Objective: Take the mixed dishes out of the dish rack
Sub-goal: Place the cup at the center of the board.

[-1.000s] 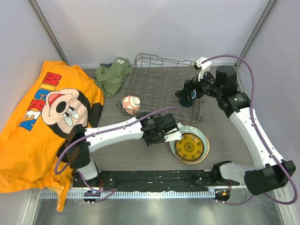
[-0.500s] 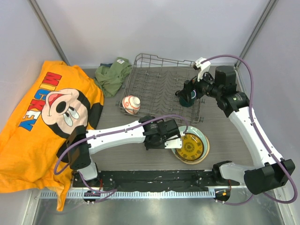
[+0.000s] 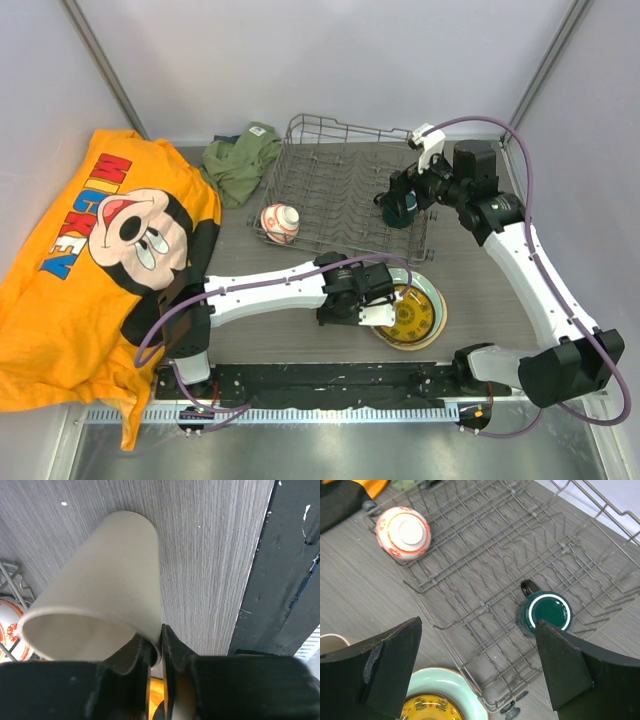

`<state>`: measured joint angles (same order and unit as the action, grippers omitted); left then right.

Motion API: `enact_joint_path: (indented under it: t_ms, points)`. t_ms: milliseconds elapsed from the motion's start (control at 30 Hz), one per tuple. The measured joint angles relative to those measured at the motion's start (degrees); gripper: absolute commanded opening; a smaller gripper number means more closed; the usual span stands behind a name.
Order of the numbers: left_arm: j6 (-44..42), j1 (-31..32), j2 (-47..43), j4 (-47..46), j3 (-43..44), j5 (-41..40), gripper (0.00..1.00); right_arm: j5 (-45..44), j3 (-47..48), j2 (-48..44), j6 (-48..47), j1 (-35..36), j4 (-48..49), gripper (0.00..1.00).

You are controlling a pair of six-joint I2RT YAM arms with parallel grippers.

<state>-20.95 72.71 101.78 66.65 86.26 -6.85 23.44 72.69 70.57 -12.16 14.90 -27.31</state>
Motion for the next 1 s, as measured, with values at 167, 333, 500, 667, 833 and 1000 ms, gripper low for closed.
enact_joint_path:
  t_ms: [167, 333, 500, 667, 833, 1000]
  points:
    - [-0.5, 0.0, 0.0, 0.2, 0.2, 0.0, 0.41, -3.2, 0.0, 2.7, -1.2, 0.0, -0.2, 1.00]
    - [-0.6, 0.0, 0.0, 0.2, 0.2, -0.1, 0.55, -7.6, 0.0, 6.1, -2.9, 0.0, -0.3, 1.00]
    - [-0.7, 0.0, 0.0, 0.1, 0.2, -0.3, 0.61, -11.1, 0.2, 8.8, -5.3, 0.0, -0.6, 1.00]
    - [-0.8, 0.0, -0.3, -0.1, 0.2, -1.1, 0.66, -13.5, 2.0, 12.3, -7.8, 0.0, -0.7, 1.00]
    - [-0.9, 0.0, -1.1, -0.5, 0.2, -2.3, 0.69, -14.3, 3.4, 14.3, -9.8, 0.0, -1.1, 1.00]
    - [-0.9, 0.0, -2.7, -1.0, 0.4, -3.9, 0.72, -14.4, 5.3, 16.0, -12.2, 0.0, -1.8, 1.00]
